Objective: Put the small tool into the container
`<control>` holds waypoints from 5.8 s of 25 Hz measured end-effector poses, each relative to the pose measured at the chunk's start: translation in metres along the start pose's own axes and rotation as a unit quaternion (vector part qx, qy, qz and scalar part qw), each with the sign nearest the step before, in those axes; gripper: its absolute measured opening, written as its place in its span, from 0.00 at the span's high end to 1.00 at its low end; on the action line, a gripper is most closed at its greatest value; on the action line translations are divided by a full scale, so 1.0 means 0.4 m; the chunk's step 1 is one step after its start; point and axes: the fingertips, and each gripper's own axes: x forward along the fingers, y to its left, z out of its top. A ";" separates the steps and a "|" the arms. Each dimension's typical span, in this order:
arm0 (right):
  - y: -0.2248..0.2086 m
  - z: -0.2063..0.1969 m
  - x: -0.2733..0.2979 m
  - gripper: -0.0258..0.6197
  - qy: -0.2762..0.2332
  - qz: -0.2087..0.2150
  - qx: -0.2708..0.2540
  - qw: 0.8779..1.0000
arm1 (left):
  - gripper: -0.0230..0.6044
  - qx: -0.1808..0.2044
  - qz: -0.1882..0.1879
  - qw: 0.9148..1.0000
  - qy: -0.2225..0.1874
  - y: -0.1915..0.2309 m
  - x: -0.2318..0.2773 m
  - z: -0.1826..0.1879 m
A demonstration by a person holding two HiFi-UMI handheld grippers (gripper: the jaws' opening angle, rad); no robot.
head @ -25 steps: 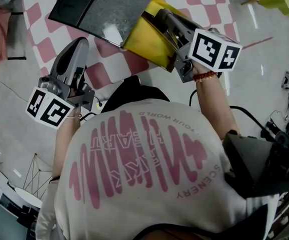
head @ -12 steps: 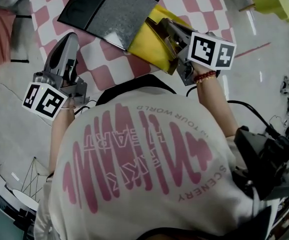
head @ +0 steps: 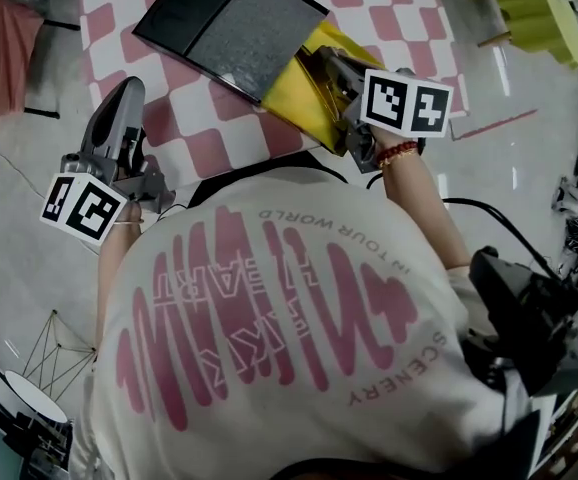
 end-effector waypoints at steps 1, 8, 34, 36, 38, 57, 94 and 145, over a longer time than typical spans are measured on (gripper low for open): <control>0.002 0.000 0.001 0.93 0.002 0.000 -0.003 1.000 | 0.95 0.000 0.003 1.000 -0.004 0.002 -0.006 0.005; -0.004 -0.018 0.013 0.93 0.017 0.000 -0.006 1.000 | 0.95 -0.009 0.020 1.000 -0.019 0.023 -0.033 0.007; -0.031 -0.038 0.026 0.93 0.036 0.008 0.013 0.999 | 0.95 -0.005 0.019 1.000 -0.023 0.015 -0.034 0.014; -0.032 -0.040 0.027 0.93 0.038 0.009 0.016 0.999 | 0.95 -0.004 0.018 1.000 -0.023 0.013 -0.032 0.015; -0.034 -0.041 0.029 0.93 0.040 0.007 0.016 0.999 | 0.95 -0.001 0.016 1.000 -0.021 0.012 -0.028 0.014; -0.056 -0.051 0.035 0.90 0.060 -0.016 0.012 0.998 | 0.95 -0.001 0.024 0.999 -0.032 0.003 -0.058 0.019; -0.055 -0.052 -0.006 0.77 0.055 0.023 0.060 0.996 | 0.95 0.015 0.050 0.996 -0.079 -0.235 -0.076 -0.061; -0.187 -0.133 -0.738 0.95 -0.219 0.086 -0.107 0.966 | 0.95 -0.014 -0.011 0.997 -0.075 -0.717 -0.147 -0.346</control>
